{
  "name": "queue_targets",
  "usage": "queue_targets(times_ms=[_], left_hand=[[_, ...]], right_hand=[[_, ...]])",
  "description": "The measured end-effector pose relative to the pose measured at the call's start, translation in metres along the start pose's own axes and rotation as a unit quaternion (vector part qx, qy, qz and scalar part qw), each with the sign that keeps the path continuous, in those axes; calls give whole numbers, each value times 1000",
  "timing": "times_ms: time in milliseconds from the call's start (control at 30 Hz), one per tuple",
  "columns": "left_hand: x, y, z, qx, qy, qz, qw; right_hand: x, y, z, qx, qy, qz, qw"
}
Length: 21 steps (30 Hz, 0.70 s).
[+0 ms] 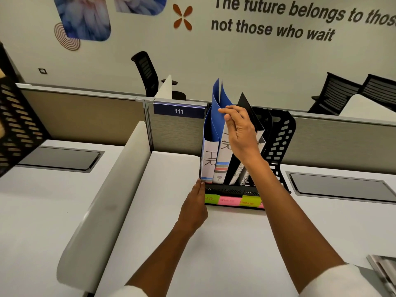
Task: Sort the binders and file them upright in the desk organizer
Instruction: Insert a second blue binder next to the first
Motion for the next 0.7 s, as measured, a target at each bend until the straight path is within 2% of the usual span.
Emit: queue_targets(times_ms=[133, 467, 700], left_hand=[[-1, 0, 0, 1, -3, -2, 1000], [-3, -1, 2, 2, -3, -4, 1000], [-4, -5, 1, 30, 3, -9, 1000]], right_hand=[[-5, 4, 5, -19, 12, -6, 1000], [-38, 41, 52, 9, 89, -32, 995], [-40, 41, 52, 39, 95, -25, 994]])
Point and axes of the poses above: each hand's wrist, its own z-axis away from the middle knuckle, its own y-axis out of the palm, x = y × z, the point moved 6 cm from there along -z, towards the middle knuckle, and after that the axes turned 5 degrees about x, right-handed, at the moved point
